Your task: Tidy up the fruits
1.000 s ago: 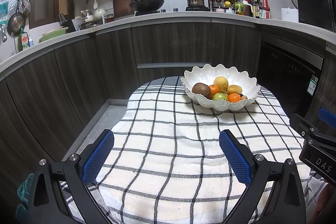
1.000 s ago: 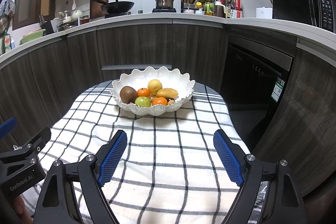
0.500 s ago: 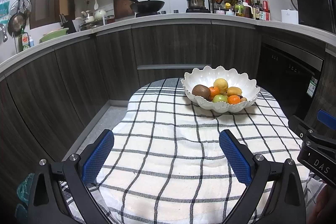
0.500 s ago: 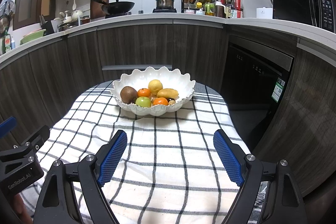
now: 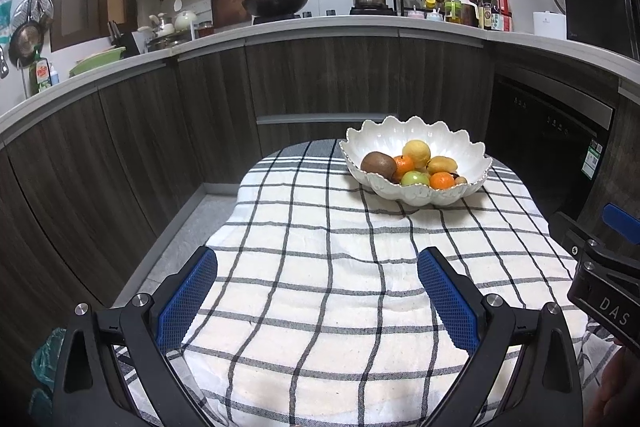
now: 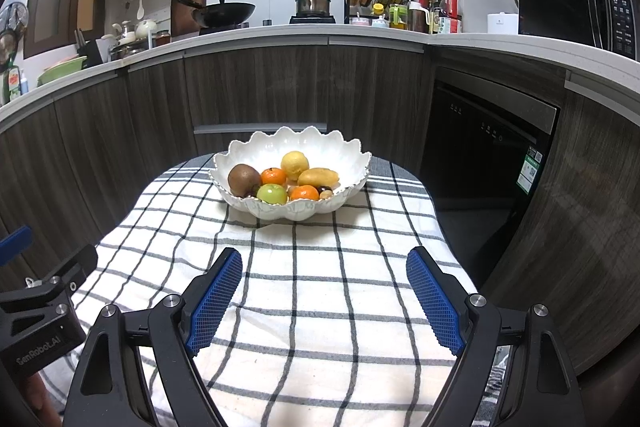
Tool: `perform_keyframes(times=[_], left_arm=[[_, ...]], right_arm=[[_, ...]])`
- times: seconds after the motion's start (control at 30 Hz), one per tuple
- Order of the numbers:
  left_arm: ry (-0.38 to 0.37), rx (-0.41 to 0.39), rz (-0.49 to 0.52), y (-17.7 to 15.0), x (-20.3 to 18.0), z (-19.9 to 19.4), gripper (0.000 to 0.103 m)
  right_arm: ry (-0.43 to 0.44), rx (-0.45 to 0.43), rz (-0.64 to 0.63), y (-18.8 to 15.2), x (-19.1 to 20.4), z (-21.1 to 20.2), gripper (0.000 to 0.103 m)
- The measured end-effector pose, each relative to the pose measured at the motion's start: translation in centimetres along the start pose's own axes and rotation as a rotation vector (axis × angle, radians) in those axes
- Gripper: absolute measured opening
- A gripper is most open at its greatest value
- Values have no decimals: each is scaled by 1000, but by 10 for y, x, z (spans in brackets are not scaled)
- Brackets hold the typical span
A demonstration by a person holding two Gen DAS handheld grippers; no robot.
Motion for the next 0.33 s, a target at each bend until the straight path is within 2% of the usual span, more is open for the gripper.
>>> perform_keyframes(times=[0.33], left_arm=[[-5,12,6,-2,1,1,103]], right_arm=[[2,8,6,-1,1,0,85]])
Point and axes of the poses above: each gripper's, at about its wrist camera, not at the fingertips, and z roughly the way its jaws point, x to its left, y to its top, the point moved 5 cm from there along z, roughly the way its jaws point
